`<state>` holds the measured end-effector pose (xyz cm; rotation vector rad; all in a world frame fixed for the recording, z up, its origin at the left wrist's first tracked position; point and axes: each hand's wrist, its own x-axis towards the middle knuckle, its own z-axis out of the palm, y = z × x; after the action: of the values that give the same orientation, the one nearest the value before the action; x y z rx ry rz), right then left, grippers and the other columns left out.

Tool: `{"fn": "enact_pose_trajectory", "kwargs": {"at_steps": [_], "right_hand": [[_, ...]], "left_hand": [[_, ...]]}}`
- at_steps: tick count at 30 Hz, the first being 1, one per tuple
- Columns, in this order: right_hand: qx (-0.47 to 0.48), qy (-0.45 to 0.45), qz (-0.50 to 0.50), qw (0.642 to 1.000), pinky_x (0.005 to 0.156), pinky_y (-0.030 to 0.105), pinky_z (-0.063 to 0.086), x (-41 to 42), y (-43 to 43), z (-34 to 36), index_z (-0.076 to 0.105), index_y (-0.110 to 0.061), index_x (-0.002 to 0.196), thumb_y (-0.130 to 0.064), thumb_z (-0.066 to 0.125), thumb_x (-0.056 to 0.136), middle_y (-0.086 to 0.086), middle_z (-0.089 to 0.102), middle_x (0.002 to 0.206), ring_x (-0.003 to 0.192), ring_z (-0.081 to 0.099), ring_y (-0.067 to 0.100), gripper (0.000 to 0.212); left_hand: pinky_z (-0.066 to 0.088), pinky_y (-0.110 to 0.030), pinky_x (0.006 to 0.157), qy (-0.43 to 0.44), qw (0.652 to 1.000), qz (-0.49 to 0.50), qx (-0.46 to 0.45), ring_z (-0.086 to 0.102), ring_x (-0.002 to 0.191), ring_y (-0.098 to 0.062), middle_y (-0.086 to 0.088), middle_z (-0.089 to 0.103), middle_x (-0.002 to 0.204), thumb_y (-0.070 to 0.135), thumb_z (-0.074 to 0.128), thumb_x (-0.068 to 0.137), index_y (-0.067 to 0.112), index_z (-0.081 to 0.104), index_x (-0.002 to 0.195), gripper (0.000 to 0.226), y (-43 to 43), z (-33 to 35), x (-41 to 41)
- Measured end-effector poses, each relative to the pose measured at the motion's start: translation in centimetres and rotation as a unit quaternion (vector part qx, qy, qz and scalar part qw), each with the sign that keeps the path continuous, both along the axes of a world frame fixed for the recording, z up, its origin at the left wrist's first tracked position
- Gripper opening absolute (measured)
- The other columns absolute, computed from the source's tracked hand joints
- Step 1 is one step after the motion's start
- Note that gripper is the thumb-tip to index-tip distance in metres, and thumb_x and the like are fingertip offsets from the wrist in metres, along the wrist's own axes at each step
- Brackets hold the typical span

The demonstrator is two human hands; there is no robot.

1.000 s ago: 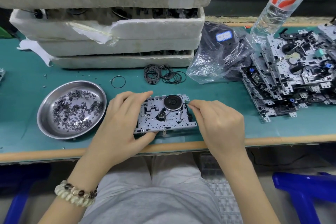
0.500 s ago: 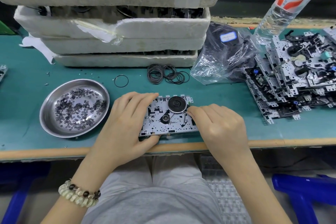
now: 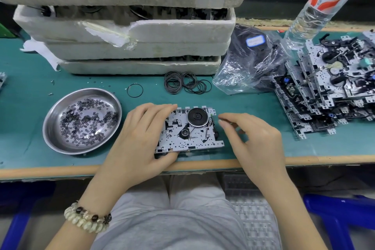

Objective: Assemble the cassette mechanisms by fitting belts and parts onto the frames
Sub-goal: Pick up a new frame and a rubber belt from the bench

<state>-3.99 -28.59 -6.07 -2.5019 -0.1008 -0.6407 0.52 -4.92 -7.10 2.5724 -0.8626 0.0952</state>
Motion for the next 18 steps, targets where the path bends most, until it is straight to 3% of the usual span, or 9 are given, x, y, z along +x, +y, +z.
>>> {"fn": "enact_pose_trajectory", "kwargs": {"at_steps": [7, 13, 18], "right_hand": [[0.074, 0.051, 0.025, 0.996, 0.073, 0.04, 0.053, 0.31, 0.75, -0.34, 0.076, -0.016, 0.102, -0.021, 0.071, 0.09, -0.004, 0.07, 0.09, 0.084, 0.065, 0.017, 0.014], [-0.009, 0.038, 0.03, 0.999, 0.07, 0.036, 0.051, 0.35, 0.52, 0.08, 0.078, -0.015, 0.1, -0.026, 0.074, 0.086, -0.002, 0.067, 0.087, 0.078, 0.058, 0.019, 0.018], [0.014, 0.068, 0.047, 0.996, 0.074, 0.038, 0.051, 0.68, 0.41, 0.24, 0.077, -0.014, 0.1, -0.02, 0.074, 0.086, -0.003, 0.067, 0.088, 0.083, 0.059, 0.019, 0.015]], "left_hand": [[0.029, -0.035, 0.111, -0.004, 1.0, -0.009, -0.006, 0.043, 0.126, -0.027, -0.002, 0.051, 0.139, 0.043, 0.06, 0.074, 0.008, 0.046, 0.146, 0.081, 0.08, -0.29, 0.01], [0.03, -0.036, 0.111, -0.014, 1.0, -0.012, -0.006, 0.044, 0.126, -0.028, -0.004, 0.051, 0.139, 0.044, 0.062, 0.073, 0.008, 0.046, 0.145, 0.083, 0.09, -0.42, -0.03], [0.031, -0.038, 0.111, -0.013, 1.0, -0.012, -0.005, 0.045, 0.125, -0.028, -0.004, 0.051, 0.139, 0.044, 0.062, 0.073, 0.007, 0.046, 0.145, 0.083, 0.14, -0.34, -0.06]]}}
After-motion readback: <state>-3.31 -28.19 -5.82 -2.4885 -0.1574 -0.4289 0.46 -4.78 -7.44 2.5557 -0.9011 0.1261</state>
